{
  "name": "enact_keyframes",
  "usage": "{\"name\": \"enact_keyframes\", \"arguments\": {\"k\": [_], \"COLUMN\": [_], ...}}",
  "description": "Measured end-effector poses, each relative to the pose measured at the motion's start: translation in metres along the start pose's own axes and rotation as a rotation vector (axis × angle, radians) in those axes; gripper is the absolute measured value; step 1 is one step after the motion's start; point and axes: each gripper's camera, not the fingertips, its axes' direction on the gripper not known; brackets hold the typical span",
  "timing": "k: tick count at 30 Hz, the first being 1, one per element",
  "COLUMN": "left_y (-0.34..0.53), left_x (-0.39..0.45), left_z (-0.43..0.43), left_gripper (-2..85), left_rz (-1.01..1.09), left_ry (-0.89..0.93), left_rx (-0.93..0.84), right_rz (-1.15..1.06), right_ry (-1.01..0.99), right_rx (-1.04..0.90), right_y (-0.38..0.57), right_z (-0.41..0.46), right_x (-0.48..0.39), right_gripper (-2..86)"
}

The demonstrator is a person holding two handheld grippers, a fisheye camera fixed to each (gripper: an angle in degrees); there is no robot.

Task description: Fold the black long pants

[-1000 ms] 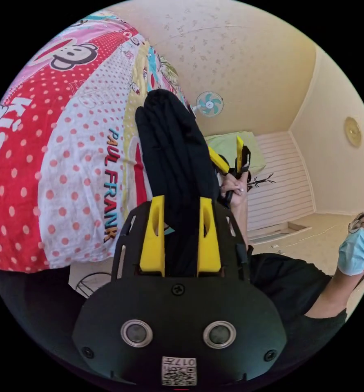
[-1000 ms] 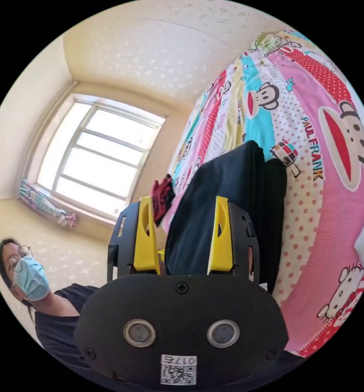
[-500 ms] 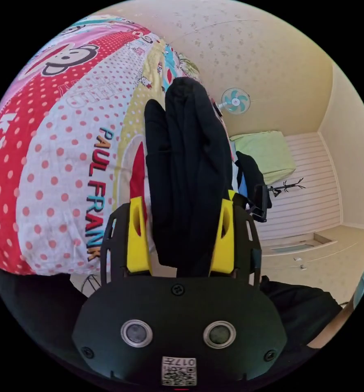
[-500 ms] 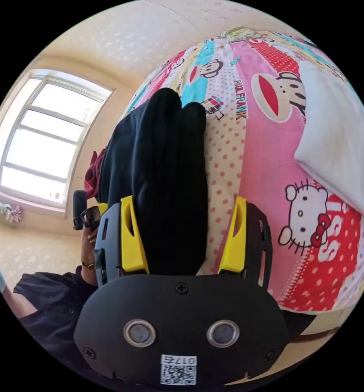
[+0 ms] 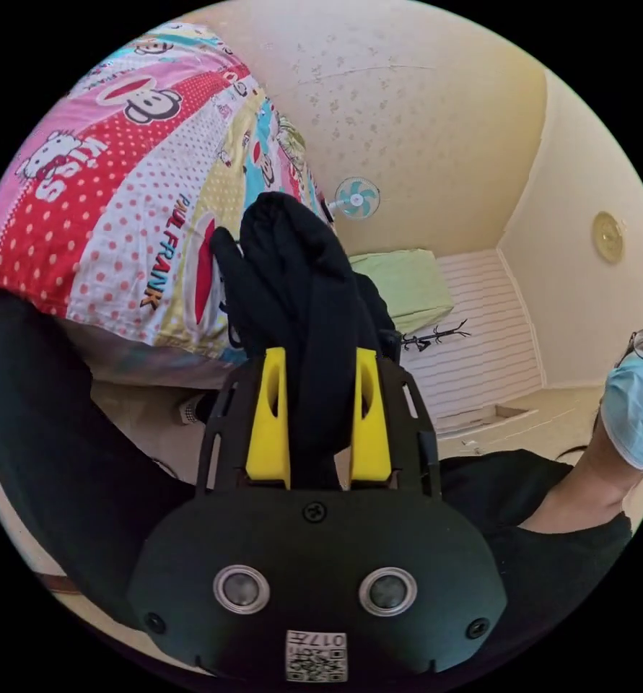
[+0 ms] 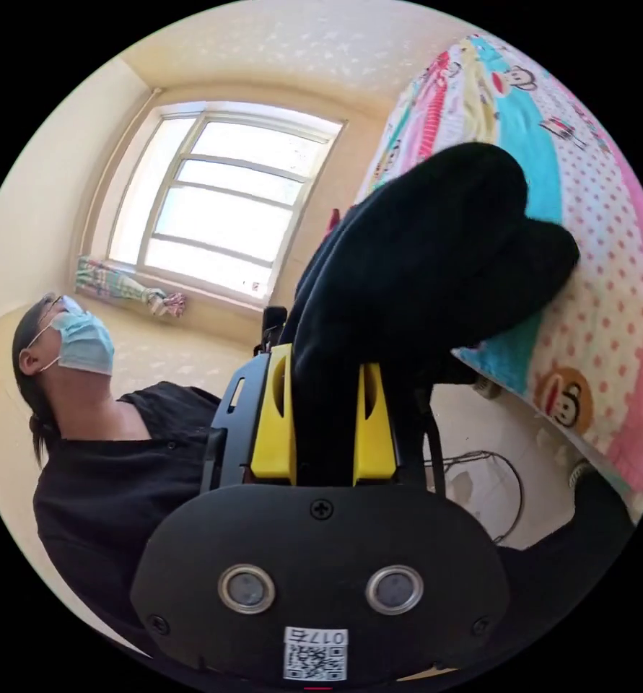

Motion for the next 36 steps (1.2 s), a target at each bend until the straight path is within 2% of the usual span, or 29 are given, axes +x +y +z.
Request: {"name": "enact_keyframes", "arguments": {"k": [6,11,15,18,20,22,23,24,26,30,34,36], "left_y": [-0.055,-0.142,-0.211,-0.258,-0.275,-0.274,-0.262,-0.256,-0.242,-0.21,-0.188,-0.179], "left_x": [0.055,0.078,0.033,-0.059,-0.153,-0.205,-0.209,-0.208,-0.197,-0.184,-0.152,-0.137], "left_z": [-0.102,-0.199,-0.235,-0.224,-0.193,-0.162,-0.148,-0.143,-0.125,-0.108,-0.039,0.008], "left_gripper": [12.7,12.7,13.2,13.4,13.6,13.0,12.7,12.6,13.5,16.6,18.3,15.5], "left_rz": [0.195,0.393,0.292,0.103,-0.158,-0.256,-0.174,-0.149,-0.14,-0.104,-0.022,0.084], "left_ry": [-0.022,-0.151,-0.296,-0.417,-0.491,-0.619,-0.68,-0.696,-0.811,-0.809,-1.042,-1.042], "left_rx": [0.27,0.523,0.62,0.595,0.497,0.404,0.448,0.467,0.469,0.479,0.287,0.163], "right_rz": [-0.296,-0.551,-0.482,-0.335,-0.226,-0.131,-0.158,-0.208,-0.175,-0.29,-0.365,-0.288], "right_ry": [-0.033,-0.029,0.083,0.262,0.414,0.722,0.764,0.741,0.699,0.692,0.864,0.927], "right_rx": [-0.081,-0.127,-0.17,-0.183,-0.227,-0.366,-0.349,-0.276,-0.258,-0.209,-0.267,-0.279], "right_y": [-0.137,-0.28,-0.396,-0.44,-0.445,-0.426,-0.418,-0.407,-0.406,-0.372,-0.266,-0.21], "right_z": [0.054,0.12,0.2,0.263,0.306,0.369,0.376,0.375,0.366,0.31,0.242,0.206], "right_x": [-0.074,-0.124,-0.095,-0.025,0.029,0.095,0.101,0.101,0.099,0.048,0.024,0.036], "right_gripper": [11.4,12.4,13.6,15.0,16.2,18.0,18.5,18.6,18.4,15.8,15.1,14.7]}}
